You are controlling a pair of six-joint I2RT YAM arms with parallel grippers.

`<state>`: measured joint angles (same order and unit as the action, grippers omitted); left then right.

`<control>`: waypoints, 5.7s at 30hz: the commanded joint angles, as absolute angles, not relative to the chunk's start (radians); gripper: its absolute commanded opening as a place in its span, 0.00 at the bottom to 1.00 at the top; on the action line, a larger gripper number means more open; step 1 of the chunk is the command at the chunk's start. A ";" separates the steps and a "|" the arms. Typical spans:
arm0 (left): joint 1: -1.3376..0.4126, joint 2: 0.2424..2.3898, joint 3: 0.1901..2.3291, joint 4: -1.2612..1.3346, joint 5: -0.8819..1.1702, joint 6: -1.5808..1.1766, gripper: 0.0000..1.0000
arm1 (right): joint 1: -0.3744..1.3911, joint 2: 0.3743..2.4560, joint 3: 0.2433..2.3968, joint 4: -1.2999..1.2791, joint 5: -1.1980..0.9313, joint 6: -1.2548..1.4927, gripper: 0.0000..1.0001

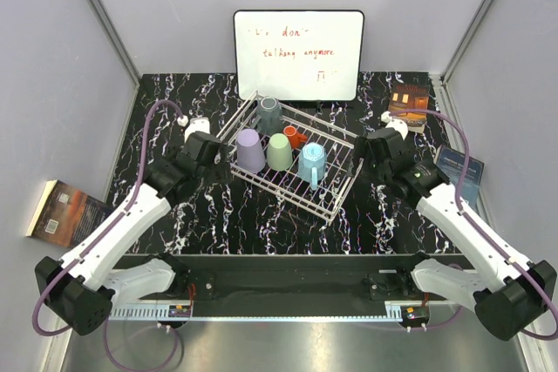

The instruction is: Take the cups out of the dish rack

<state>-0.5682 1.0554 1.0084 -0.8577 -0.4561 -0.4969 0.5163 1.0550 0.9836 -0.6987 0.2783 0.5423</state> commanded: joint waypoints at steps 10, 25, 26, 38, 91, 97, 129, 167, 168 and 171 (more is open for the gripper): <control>-0.569 1.057 1.060 -0.811 -0.482 -0.514 0.99 | 0.520 1.187 0.992 -0.589 0.287 0.578 0.70; -0.525 1.127 1.155 -0.773 -0.557 -0.491 0.99 | 0.519 1.244 0.973 -0.561 0.264 0.557 0.37; -0.497 1.138 1.164 -0.766 -0.557 -0.486 0.99 | 0.518 1.249 0.968 -0.561 0.264 0.548 0.38; -0.327 1.319 1.249 -0.700 -0.454 -0.471 0.99 | 0.520 1.275 0.956 -0.563 0.233 0.526 0.00; -0.339 1.269 0.957 -0.514 -0.164 -0.517 0.00 | 0.508 1.388 1.103 -0.641 0.374 0.526 0.00; -0.344 1.230 0.908 -0.528 -0.156 -0.514 0.00 | 0.462 1.457 1.155 -0.640 0.364 0.538 0.00; -0.334 1.773 1.430 -0.520 -0.101 -0.505 0.00 | 0.199 1.980 1.657 -0.690 0.206 0.515 0.00; -0.324 1.579 1.445 -0.563 -0.219 -0.466 0.80 | 0.184 1.801 1.643 -0.643 0.207 0.517 1.00; -0.322 1.569 1.453 -0.568 -0.228 -0.463 0.84 | 0.184 1.787 1.644 -0.641 0.212 0.514 1.00; -0.322 1.537 1.456 -0.581 -0.245 -0.457 0.85 | 0.183 1.718 1.646 -0.643 0.221 0.515 1.00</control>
<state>-0.3218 1.5982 1.4189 -0.5789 -0.1997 -0.4690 0.1822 1.8427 1.6226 -0.6739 0.1783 0.4965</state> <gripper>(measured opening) 0.843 0.994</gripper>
